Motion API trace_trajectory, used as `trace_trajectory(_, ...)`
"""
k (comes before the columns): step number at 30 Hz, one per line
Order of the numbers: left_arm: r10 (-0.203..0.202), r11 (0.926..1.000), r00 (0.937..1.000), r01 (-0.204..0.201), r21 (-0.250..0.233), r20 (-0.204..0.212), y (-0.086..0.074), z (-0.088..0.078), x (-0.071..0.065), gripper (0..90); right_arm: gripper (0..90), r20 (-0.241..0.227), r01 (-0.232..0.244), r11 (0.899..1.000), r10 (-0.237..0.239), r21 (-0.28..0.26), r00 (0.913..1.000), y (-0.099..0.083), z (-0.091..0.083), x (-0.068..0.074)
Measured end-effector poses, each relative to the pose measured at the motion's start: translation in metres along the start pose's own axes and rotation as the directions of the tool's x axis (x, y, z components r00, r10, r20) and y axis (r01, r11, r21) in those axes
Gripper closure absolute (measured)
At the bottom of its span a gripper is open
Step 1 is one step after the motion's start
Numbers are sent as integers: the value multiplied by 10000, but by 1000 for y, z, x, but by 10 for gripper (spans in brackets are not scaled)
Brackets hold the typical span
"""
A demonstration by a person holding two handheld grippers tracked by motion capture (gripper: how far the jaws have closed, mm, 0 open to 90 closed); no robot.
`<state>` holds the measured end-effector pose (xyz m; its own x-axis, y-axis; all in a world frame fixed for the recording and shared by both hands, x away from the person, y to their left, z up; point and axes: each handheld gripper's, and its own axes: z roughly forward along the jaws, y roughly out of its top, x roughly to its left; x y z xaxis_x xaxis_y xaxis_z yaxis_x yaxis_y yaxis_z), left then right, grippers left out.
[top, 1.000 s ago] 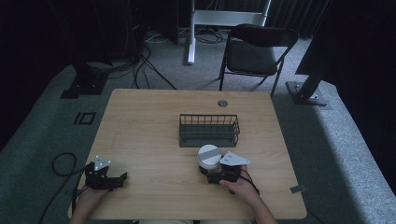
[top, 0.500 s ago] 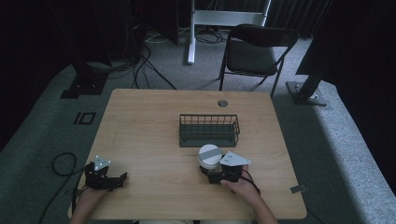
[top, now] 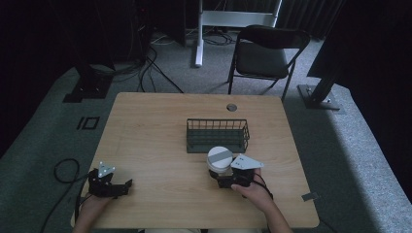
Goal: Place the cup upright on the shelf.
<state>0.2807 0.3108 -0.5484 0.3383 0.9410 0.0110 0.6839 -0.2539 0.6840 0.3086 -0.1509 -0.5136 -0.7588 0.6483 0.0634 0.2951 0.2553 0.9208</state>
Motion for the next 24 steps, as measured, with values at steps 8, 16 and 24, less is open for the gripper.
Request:
trace_trajectory(8, 0, 10000, 10000, 0, 2, -2, 0, 0, 0, 1, 184, -159, 166, 9996, -169, -220, 9997, 16, -1, 3)
trace_trajectory(16, 2, 10000, 10000, -2, 2, -1, 0, 0, 0, 2, 184, -186, 293, 9985, -302, -470, 9994, 33, -2, 4)
trace_trajectory(24, 5, 10000, 10000, -5, 5, -1, 0, 0, 0, 1, 184, 87, 21, 9969, -14, -789, 10000, 45, -2, 4)
